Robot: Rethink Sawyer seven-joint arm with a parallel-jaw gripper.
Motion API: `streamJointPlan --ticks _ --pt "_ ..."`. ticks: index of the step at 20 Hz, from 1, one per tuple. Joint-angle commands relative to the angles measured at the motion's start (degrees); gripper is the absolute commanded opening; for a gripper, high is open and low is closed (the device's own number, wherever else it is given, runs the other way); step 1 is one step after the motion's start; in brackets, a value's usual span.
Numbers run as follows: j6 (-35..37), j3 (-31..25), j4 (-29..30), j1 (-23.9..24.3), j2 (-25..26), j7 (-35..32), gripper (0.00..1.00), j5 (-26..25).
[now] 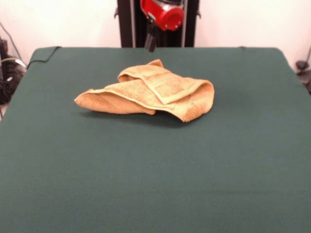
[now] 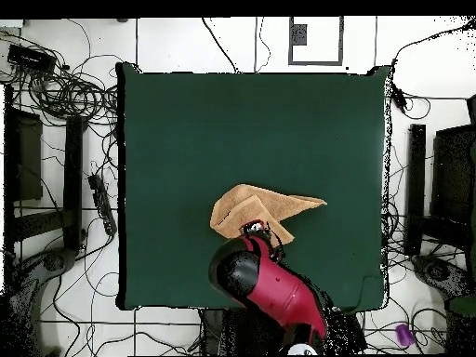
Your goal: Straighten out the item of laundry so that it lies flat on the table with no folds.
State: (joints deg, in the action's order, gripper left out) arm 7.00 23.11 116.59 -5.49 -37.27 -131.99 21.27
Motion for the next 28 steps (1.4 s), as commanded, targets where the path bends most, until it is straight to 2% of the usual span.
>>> streamJointPlan --ticks 1,10,15,16,20,28 --pt "6.6 -3.2 -0.9 0.2 1.2 -8.3 0.00 1.1" --pt "-1.4 -9.1 1.6 5.6 2.5 -8.1 0.00 -0.3" --pt "-9.4 -15.2 4.6 10.4 2.2 -10.4 0.00 -2.2" --pt "-11.1 -16.5 5.3 11.4 2.2 -10.9 1.00 -2.7" --pt "-14.5 -18.8 6.0 13.0 3.0 -12.6 1.00 -3.9" --pt "-12.7 -16.8 6.3 10.2 2.4 -12.8 1.00 -0.3"
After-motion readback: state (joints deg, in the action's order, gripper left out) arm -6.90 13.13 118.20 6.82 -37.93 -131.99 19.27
